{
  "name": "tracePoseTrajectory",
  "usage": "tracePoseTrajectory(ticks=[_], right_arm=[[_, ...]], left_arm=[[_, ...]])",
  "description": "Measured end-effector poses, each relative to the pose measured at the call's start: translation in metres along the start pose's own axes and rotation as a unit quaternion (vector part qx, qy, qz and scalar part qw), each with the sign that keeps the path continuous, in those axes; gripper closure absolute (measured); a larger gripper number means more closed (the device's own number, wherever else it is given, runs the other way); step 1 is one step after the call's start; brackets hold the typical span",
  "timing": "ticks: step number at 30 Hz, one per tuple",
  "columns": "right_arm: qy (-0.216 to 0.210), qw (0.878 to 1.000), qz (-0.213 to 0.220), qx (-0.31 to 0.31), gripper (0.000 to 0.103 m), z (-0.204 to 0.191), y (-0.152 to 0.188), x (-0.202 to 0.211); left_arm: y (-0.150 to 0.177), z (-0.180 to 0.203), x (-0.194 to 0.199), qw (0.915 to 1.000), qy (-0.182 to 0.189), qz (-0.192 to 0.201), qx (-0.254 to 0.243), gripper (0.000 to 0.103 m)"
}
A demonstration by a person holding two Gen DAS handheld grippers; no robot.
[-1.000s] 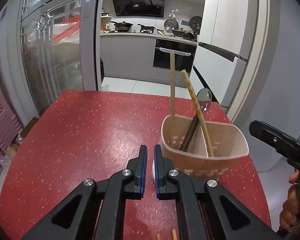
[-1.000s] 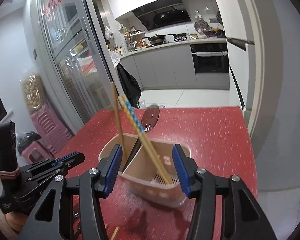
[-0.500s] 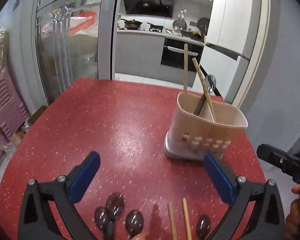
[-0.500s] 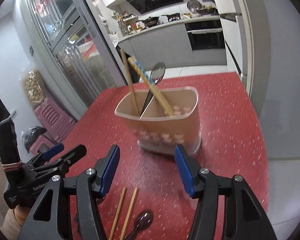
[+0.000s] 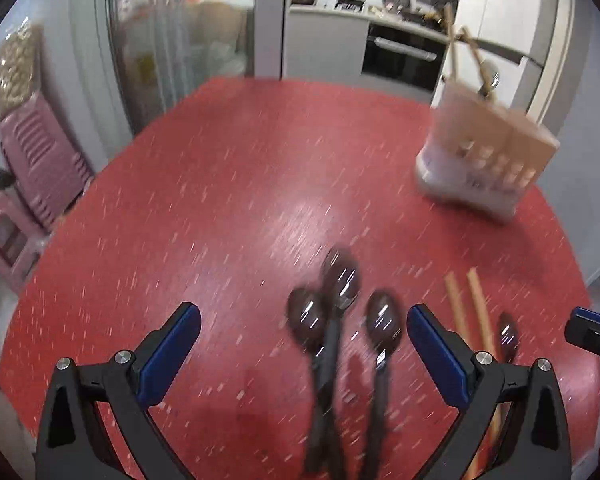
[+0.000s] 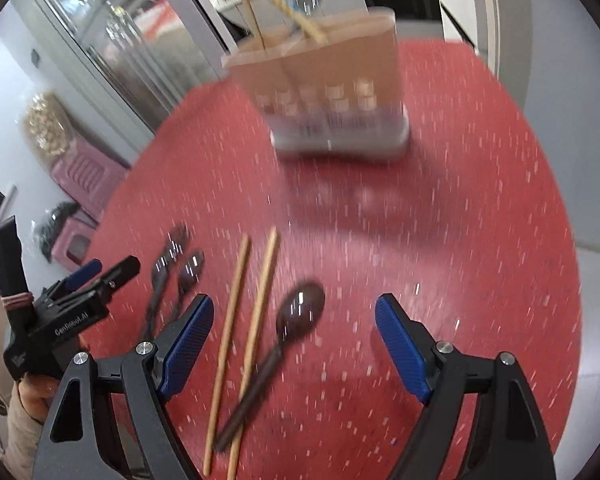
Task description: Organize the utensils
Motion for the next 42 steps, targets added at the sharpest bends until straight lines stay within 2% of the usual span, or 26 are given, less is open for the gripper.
tracePoseTrajectory(ticks=[3, 8, 13, 20, 24, 26, 29, 30, 33, 34, 35, 36, 37, 38, 42], right_arm=[[0.009, 1.000, -0.025, -0.011, 0.018, 0.002, 0.016, -0.009], [0.029, 0.998, -0.047, -0.026, 0.020, 0.005, 0.030, -0.019], [0.052, 0.996, -0.063, -0.038, 0.035, 0.009, 0.037, -0.025], [0.068, 0.994, -0.077, -0.034, 0.045, -0.002, 0.040, -0.033], [0.091, 0.992, -0.081, -0.024, 0.059, -0.009, 0.039, -0.039], [0.103, 0.991, -0.082, -0.018, 0.061, -0.011, 0.039, -0.041], [0.111, 0.990, -0.082, -0.003, 0.062, -0.015, 0.040, -0.042], [0.109, 0.991, -0.083, 0.002, 0.066, -0.017, 0.040, -0.043], [0.101, 0.991, -0.086, 0.012, 0.075, -0.022, 0.039, -0.047], [0.098, 0.991, -0.086, 0.015, 0.081, -0.025, 0.040, -0.048], [0.094, 0.992, -0.086, 0.017, 0.086, -0.028, 0.040, -0.048], [0.088, 0.992, -0.087, 0.019, 0.096, -0.027, 0.041, -0.048], [0.084, 0.992, -0.088, 0.020, 0.099, -0.027, 0.042, -0.048], [0.082, 0.992, -0.088, 0.022, 0.099, -0.027, 0.042, -0.048], [0.053, 0.995, -0.082, 0.011, 0.100, -0.026, 0.040, -0.048]], left_arm=[[0.016, -0.012, -0.017, 0.9998, -0.006, -0.016, 0.004, 0.000], [0.019, -0.020, -0.031, 0.9998, -0.011, -0.018, -0.004, 0.000], [0.017, -0.013, -0.043, 0.9994, -0.005, -0.015, -0.029, 0.000], [0.006, 0.008, -0.058, 0.9982, 0.006, -0.011, -0.059, 0.000], [0.001, 0.018, -0.062, 0.9974, 0.006, -0.016, -0.070, 0.000], [0.003, 0.020, -0.056, 0.9970, 0.006, -0.023, -0.074, 0.010], [0.007, 0.020, -0.049, 0.9967, 0.007, -0.032, -0.074, 0.013], [0.012, 0.019, -0.042, 0.9964, 0.008, -0.033, -0.078, 0.020], [0.014, 0.024, -0.042, 0.9957, 0.008, -0.039, -0.084, 0.026], [0.013, 0.026, -0.042, 0.9955, 0.011, -0.039, -0.086, 0.031], [0.014, 0.027, -0.039, 0.9954, 0.015, -0.039, -0.087, 0.045], [0.016, 0.028, -0.037, 0.9952, 0.018, -0.040, -0.087, 0.051], [0.015, 0.028, -0.037, 0.9951, 0.016, -0.040, -0.089, 0.054], [0.016, 0.027, -0.035, 0.9951, 0.016, -0.039, -0.089, 0.062], [0.018, 0.021, -0.024, 0.9963, 0.028, -0.030, -0.075, 0.074]])
Point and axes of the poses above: each gripper's, at about its wrist camera, not at the fingertips, and x roughly against the way its jaws point, z to its right, y to its underside, the point moved 9 cm from there along -x, roughly the way its jaws point, and after that the axes turned 3 degrees about z, right-handed, at the moved point
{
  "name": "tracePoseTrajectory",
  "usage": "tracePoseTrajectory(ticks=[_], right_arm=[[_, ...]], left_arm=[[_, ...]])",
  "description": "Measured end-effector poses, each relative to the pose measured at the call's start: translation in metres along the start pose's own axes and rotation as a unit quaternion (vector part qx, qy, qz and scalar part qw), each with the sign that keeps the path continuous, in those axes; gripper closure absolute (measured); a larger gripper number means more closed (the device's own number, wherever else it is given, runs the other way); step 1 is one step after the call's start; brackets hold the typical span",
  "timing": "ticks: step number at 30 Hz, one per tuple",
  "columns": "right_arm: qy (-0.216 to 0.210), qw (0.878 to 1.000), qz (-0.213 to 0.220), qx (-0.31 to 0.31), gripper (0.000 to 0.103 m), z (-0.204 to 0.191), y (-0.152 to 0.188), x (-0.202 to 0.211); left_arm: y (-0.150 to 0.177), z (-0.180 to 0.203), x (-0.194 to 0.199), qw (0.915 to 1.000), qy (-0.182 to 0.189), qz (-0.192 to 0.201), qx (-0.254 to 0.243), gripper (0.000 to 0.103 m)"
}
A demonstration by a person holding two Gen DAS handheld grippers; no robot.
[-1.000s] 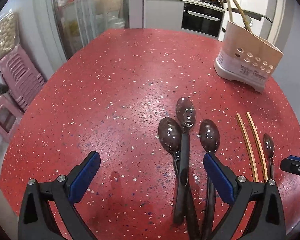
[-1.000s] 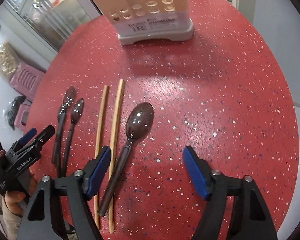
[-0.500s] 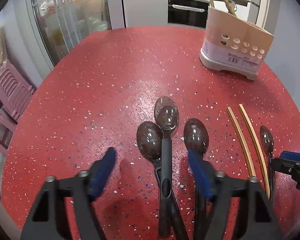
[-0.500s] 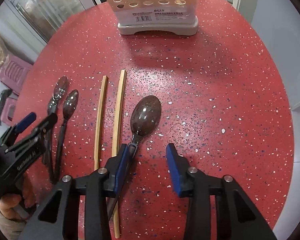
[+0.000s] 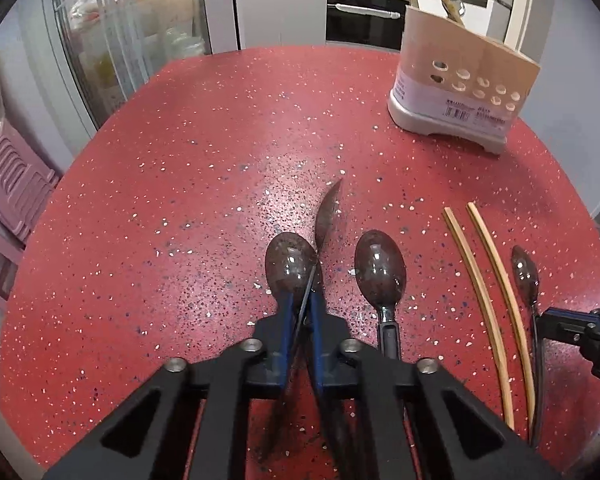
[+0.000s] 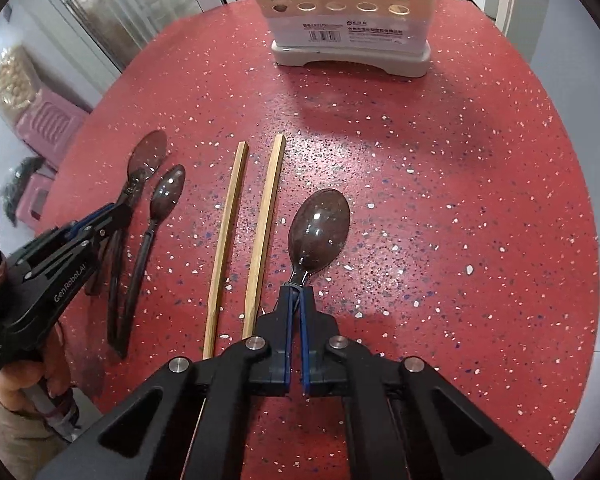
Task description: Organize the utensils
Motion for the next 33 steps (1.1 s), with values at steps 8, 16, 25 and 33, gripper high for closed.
tracePoseTrajectory(ticks=[8, 16, 25, 33], right_arm=[[-0.055, 0.998, 0.016, -0.021, 0.102, 0.013, -0.002, 0.011], [-0.074, 0.996, 0.044, -0.013, 0.102, 0.013, -0.019, 0.027], [-0.091, 0.995, -0.002, -0.045, 0.101, 0.023, -0.006, 0.013], [-0.052, 0.997, -0.032, -0.051, 0.099, 0.020, 0.006, 0.002]], left_arm=[[-0.005, -0.011, 0.017, 0.9988, 0.025, 0.024, 0.035, 0.074], [-0.014, -0.019, 0.026, 0.9976, 0.033, 0.031, 0.053, 0.074], [-0.018, -0.018, 0.030, 0.9986, 0.006, 0.035, 0.040, 0.074], [-0.015, -0.021, 0.025, 0.9991, 0.000, 0.031, 0.029, 0.074]])
Point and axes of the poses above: each gripper's, at about its wrist camera, not at the fingertips, and x roughly against the way its jaws point, z to its right, y to its underside, the point moved 9 cm from there along -x, roughly the way its jaws point, and after that the axes turned 3 degrees about z, right-handed, at the moved point
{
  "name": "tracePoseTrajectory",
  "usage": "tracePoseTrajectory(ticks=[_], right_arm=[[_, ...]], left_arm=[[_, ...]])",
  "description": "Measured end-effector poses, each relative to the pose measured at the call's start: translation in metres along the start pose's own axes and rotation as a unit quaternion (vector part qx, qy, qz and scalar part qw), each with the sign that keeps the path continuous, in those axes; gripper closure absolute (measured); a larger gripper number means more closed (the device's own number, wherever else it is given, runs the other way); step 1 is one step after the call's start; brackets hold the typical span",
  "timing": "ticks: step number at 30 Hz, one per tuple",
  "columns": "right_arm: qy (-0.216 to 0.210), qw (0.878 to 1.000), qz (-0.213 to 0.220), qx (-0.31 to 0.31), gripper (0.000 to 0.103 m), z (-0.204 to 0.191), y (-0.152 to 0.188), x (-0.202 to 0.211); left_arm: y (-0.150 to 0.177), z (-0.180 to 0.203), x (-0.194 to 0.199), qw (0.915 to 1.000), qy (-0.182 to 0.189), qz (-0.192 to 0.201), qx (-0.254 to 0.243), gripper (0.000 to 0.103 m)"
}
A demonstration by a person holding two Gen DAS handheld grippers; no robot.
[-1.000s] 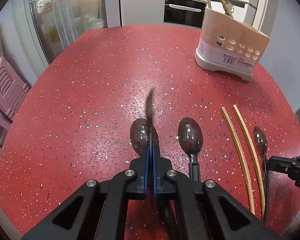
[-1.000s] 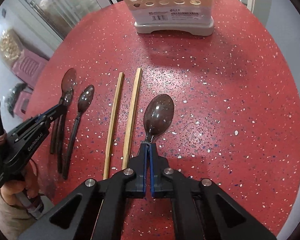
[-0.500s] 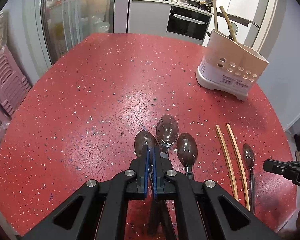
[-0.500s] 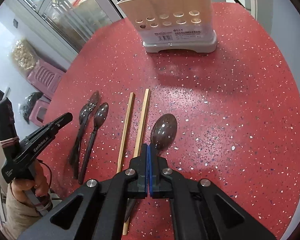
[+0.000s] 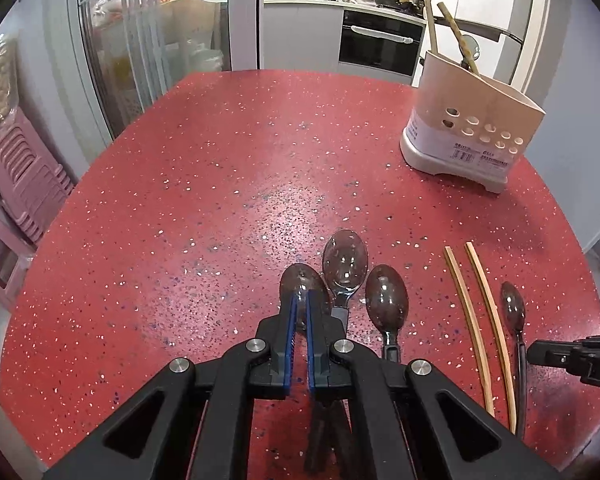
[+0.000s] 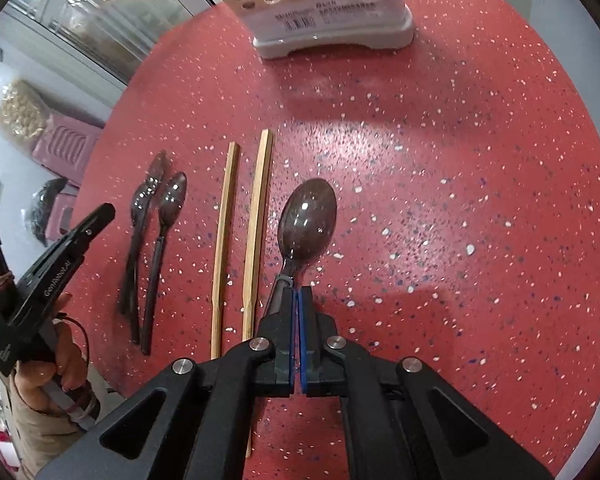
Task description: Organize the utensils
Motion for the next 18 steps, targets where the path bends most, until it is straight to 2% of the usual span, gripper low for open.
tracePoseTrajectory(ticks=[4, 5, 10, 15, 18], right_arm=[[0.008, 1.000, -0.001, -0.006, 0.070, -0.005, 0.000, -0.003], [0.013, 1.000, 0.000, -0.007, 0.068, -0.006, 0.000, -0.002], [0.019, 1.000, -0.003, -0.019, 0.067, -0.007, 0.002, -0.002], [0.043, 0.999, -0.001, 0.000, 0.068, -0.018, 0.000, -0.009], [0.075, 0.997, 0.000, 0.024, 0.078, -0.022, 0.000, -0.011]], left_arm=[[-0.002, -0.002, -0.001, 1.0000, 0.005, -0.001, -0.002, 0.074], [-0.003, -0.003, -0.002, 1.0000, 0.007, -0.001, -0.002, 0.074], [-0.003, -0.004, -0.003, 0.9998, 0.018, -0.004, 0.002, 0.073], [0.001, 0.010, 0.002, 0.9993, 0.035, -0.005, -0.010, 0.073], [0.005, 0.026, 0.008, 0.9985, 0.048, -0.007, -0.026, 0.073]])
Point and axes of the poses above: each gripper's, at about its wrist camera, not at the fingertips, and x roughly against the way its jaws point, z to its right, y to its underside, the point moved 9 cm from there along -x, roughly the way its jaws point, and after that the axes turned 3 degrees about z, right-handed, at the moved point
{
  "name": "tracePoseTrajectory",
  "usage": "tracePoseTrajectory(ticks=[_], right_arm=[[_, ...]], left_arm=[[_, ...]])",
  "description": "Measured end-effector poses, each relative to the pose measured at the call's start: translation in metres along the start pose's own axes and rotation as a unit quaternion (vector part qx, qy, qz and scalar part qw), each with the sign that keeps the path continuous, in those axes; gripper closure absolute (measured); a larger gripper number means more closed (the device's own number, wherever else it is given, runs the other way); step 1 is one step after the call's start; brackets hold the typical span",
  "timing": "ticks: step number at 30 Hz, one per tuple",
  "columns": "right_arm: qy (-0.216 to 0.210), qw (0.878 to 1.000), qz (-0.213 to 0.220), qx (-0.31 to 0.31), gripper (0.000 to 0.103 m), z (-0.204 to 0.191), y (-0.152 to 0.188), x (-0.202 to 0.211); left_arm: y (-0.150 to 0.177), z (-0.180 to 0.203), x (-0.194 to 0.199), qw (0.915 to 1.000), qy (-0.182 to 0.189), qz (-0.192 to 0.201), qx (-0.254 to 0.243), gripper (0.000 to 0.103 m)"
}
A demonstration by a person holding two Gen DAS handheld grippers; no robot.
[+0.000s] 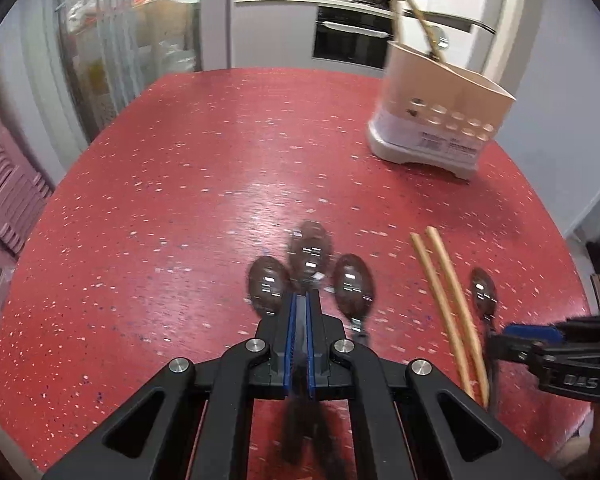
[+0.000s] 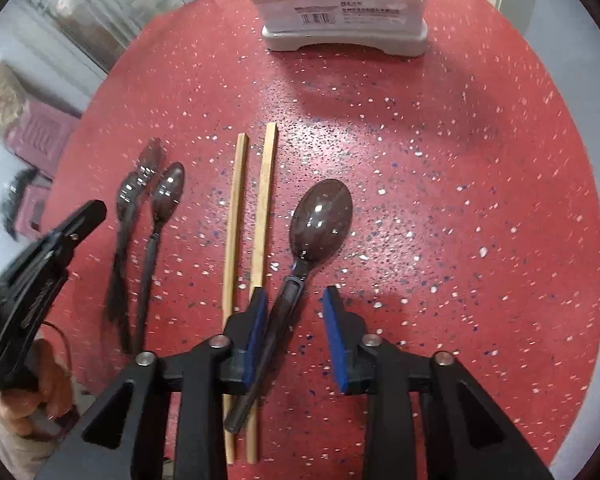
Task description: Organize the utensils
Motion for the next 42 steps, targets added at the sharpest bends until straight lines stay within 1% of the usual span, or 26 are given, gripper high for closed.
tracePoseTrajectory(ticks=[2, 4, 7, 11, 13, 17, 19, 21, 23, 25, 26, 28, 29, 30, 32, 34, 35, 38, 42], right_arm=[[0.010, 1.000, -0.002, 0.014, 0.084, 0.002, 0.002, 0.000], [0.020, 0.999, -0.002, 0.027, 0.086, 0.008, 0.004, 0.002], [0.035, 0.998, 0.002, 0.058, 0.086, 0.021, 0.007, 0.007], [0.040, 0.997, 0.007, 0.071, 0.085, 0.039, 0.010, 0.013], [0.039, 0.997, 0.008, 0.071, 0.079, 0.044, 0.011, 0.014], [0.034, 0.998, 0.006, 0.055, 0.073, 0.053, 0.011, 0.017], [0.021, 0.999, 0.000, 0.031, 0.061, 0.058, 0.010, 0.020], [0.007, 1.000, -0.007, 0.001, 0.060, 0.065, 0.011, 0.023], [0.005, 1.000, -0.011, -0.028, 0.060, 0.070, 0.011, 0.023], [0.004, 0.998, -0.012, -0.060, 0.060, 0.074, 0.010, 0.024], [0.008, 0.998, -0.011, -0.066, 0.060, 0.074, 0.009, 0.023], [0.030, 0.998, -0.006, -0.050, 0.060, 0.070, 0.008, 0.022], [0.046, 0.999, -0.002, -0.027, 0.060, 0.065, 0.007, 0.020], [0.061, 0.998, 0.002, -0.001, 0.060, 0.058, 0.008, 0.019], [0.077, 0.996, 0.005, 0.040, 0.060, 0.054, 0.009, 0.017], [0.082, 0.994, 0.009, 0.068, 0.064, 0.054, 0.010, 0.018], [0.088, 0.993, 0.011, 0.083, 0.064, 0.056, 0.010, 0.019], [0.087, 0.991, 0.027, 0.095, 0.064, 0.069, 0.005, 0.022], [0.064, 0.995, 0.033, 0.072, 0.064, 0.081, 0.003, 0.026]], left_arm=[[0.002, 0.012, 0.002, 0.9999, 0.012, -0.004, -0.007, 0.073], [0.005, 0.024, 0.003, 0.9996, 0.023, -0.009, -0.013, 0.073], [0.009, 0.035, 0.003, 0.9993, 0.031, -0.015, -0.014, 0.073], [0.010, 0.046, 0.002, 0.9990, 0.039, -0.021, -0.002, 0.073], [0.011, 0.053, 0.001, 0.9989, 0.040, -0.026, 0.002, 0.073], [0.012, 0.063, -0.003, 0.9983, 0.043, -0.037, 0.012, 0.073], [0.013, 0.067, -0.005, 0.9982, 0.042, -0.040, 0.016, 0.073], [0.013, 0.068, -0.005, 0.9982, 0.038, -0.041, 0.019, 0.073], [0.013, 0.066, -0.004, 0.9986, 0.030, -0.039, 0.021, 0.073], [0.010, 0.062, 0.000, 0.9993, 0.016, -0.027, 0.020, 0.073], [0.009, 0.059, 0.004, 0.9996, 0.010, -0.018, 0.019, 0.073], [0.004, 0.055, 0.012, 0.9998, 0.002, 0.006, 0.017, 0.073], [0.002, 0.053, 0.017, 0.9997, 0.005, 0.018, 0.017, 0.073], [0.001, 0.052, 0.022, 0.9994, 0.011, 0.026, 0.017, 0.073], [-0.003, 0.050, 0.033, 0.9977, 0.037, 0.050, 0.025, 0.073], [-0.005, 0.049, 0.043, 0.9947, 0.064, 0.075, 0.031, 0.073], [-0.007, 0.048, 0.047, 0.9939, 0.064, 0.086, 0.028, 0.073], [-0.014, 0.043, 0.064, 0.9912, 0.028, 0.129, 0.007, 0.073], [-0.022, 0.038, 0.080, 0.9871, 0.017, 0.159, 0.012, 0.073]])
Point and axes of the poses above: each gripper's, at about its wrist camera, not at the fingertips, and x roughly against the way its jaws point, z to its right, y to its underside, the point moved 9 cm from there along -x, roughly the way its jaws point, and after that the axes turned 3 degrees about z, right-handed, at the moved point
